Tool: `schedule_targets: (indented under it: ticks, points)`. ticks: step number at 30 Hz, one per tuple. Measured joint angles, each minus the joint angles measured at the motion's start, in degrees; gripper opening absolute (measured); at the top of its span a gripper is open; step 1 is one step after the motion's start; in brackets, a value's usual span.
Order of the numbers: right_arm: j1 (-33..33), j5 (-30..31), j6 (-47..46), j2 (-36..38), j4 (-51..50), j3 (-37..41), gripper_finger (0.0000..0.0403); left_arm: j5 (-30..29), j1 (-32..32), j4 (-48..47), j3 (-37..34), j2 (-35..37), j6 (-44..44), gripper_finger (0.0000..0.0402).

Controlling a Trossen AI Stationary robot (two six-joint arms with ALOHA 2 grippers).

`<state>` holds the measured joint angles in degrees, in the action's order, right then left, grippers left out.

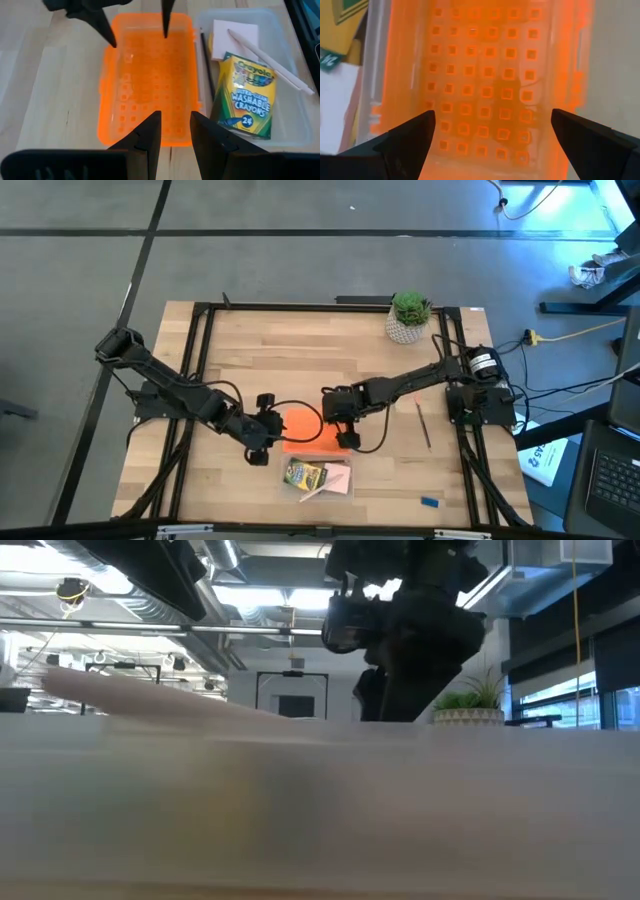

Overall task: Pack school essentials
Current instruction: Adjust the supply box

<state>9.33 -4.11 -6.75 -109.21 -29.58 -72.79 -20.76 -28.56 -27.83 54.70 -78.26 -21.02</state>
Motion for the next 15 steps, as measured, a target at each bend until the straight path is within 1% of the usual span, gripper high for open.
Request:
schedule_targets:
  ticks: [5,10,15]
  points:
    - [-1.1,0.2,1.3,0.0,0.0,0.0,0.0398,0.0,0.0,0.0,0.0,0.0,0.0,0.0096]
    - [-2.1,4.3,1.8,0.0,0.0,0.0,0.0398,0.0,0.0,0.0,0.0,0.0,0.0,0.0096]
    - [-2.9,4.7,2.7,0.0,-0.1,0.0,0.0398,0.0,0.0,0.0,0.0,0.0,0.0,0.0096]
